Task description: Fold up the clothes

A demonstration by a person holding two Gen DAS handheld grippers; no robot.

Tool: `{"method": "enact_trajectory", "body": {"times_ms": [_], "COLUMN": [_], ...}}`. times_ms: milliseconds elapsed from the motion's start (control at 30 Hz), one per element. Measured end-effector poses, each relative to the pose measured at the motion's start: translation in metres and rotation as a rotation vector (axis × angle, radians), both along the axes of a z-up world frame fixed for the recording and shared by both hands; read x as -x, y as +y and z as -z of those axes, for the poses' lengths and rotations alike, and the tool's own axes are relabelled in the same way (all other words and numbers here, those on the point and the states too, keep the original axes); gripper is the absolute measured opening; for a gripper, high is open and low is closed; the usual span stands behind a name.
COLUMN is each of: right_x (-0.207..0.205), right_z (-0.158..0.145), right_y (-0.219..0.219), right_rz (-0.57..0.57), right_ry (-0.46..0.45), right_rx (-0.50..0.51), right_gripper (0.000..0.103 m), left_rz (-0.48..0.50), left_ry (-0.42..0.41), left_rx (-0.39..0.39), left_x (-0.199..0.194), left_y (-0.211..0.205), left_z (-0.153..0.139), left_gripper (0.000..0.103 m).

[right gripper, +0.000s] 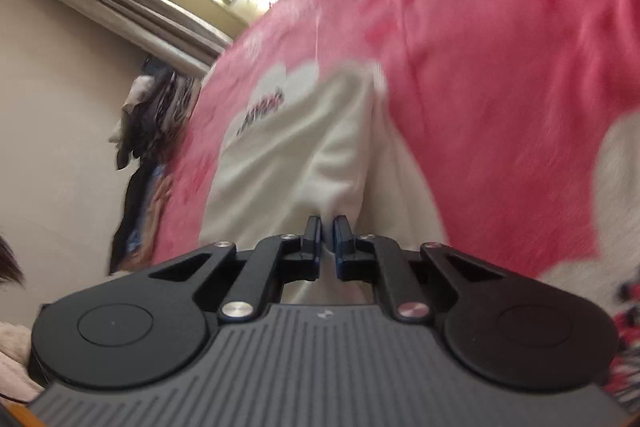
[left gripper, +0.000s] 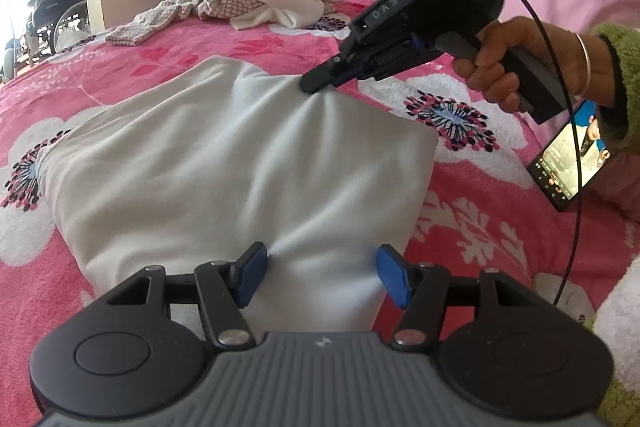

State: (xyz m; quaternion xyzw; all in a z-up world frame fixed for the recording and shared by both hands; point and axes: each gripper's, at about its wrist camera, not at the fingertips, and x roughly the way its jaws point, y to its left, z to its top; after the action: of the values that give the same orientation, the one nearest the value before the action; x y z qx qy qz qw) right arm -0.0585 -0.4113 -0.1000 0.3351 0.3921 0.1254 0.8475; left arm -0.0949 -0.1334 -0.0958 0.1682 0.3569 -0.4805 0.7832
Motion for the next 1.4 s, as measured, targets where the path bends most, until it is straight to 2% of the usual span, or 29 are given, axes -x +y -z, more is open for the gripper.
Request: {"method": "enact_trajectory", "body": {"times_ms": [67,167,200,267,367,467,500,567,633,700,767,867,933,1033,1100,1167,1233,1400], "right_x": [0.003,0.0,0.001,0.01,0.029,0.041,0.043,0.042,0.043,0.042,0.044,0.047,0.044,0.034,0.032,0.028,0.026,-0.003], "right_z": [0.003,0.014,0.015,0.006,-0.024,-0.04,-0.033,-0.007,0.011,0.001,-0.017,-0.039,-0.037,-0.004,0.009,0.0,-0.016,-0.032], "right_y": [0.002,0.017,0.017,0.011,0.027,0.071,0.082,0.09,0.076,0.064,0.067,0.095,0.115,0.12,0.099,0.085,0.089,0.114], "right_rz": [0.008,-0.002,0.017,0.051,-0.059,-0.31,-0.37,-0.415,-0.356,-0.275,-0.265,-0.35,-0.434,-0.497,-0.454,-0.393,-0.389,-0.446], "right_ry": [0.008,0.046,0.054,0.026,-0.12,-0.256,-0.244,-0.154,-0.091,-0.049,-0.109,-0.261,-0.32,-0.253,-0.193,-0.145,-0.186,-0.322], "right_rx": [0.073,0.344,0.398,0.396,0.464,0.559,0.61,0.752,0.847,0.887,0.908,0.901,0.891,0.919,0.886,0.847,0.9,0.905], "right_gripper": [0.004,0.004,0.004,0.004,0.005,0.004,0.003,0.004,0.005,0.006,0.006,0.006,0.006,0.005,0.004,0.007,0.008,0.007], "left_rz": [0.008,0.019,0.02,0.017,0.012,0.011,0.011,0.008,0.0,-0.017,-0.033,-0.057,-0.067,-0.083,-0.097,-0.099,-0.09,-0.074], "left_ry": [-0.008,-0.022,-0.024,-0.018,-0.015,-0.02,-0.023,-0.029,-0.038,-0.035,-0.022,0.008,0.031,0.034,0.032,0.031,0.031,0.036], "left_rx": [-0.005,-0.018,-0.018,-0.016,-0.012,-0.009,-0.007,0.0,0.013,0.026,0.03,0.023,0.019,0.024,0.034,0.03,0.015,0.0], "left_x": [0.002,0.003,0.003,0.002,0.002,0.003,0.003,0.003,0.005,0.006,0.006,0.008,0.01,0.014,0.016,0.015,0.013,0.012], "left_y": [-0.001,-0.004,-0.004,-0.004,-0.004,-0.005,-0.004,-0.003,0.003,0.013,0.021,0.029,0.033,0.043,0.052,0.056,0.055,0.05], "left_z": [0.001,0.004,0.003,0.003,0.002,0.001,0.0,-0.005,-0.013,-0.021,-0.026,-0.026,-0.025,-0.031,-0.035,-0.033,-0.026,-0.013], "left_gripper": [0.062,0.062,0.062,0.062,0.062,0.062,0.062,0.06,0.06,0.06,0.06,0.059,0.058,0.057,0.057,0.055,0.054,0.056]}}
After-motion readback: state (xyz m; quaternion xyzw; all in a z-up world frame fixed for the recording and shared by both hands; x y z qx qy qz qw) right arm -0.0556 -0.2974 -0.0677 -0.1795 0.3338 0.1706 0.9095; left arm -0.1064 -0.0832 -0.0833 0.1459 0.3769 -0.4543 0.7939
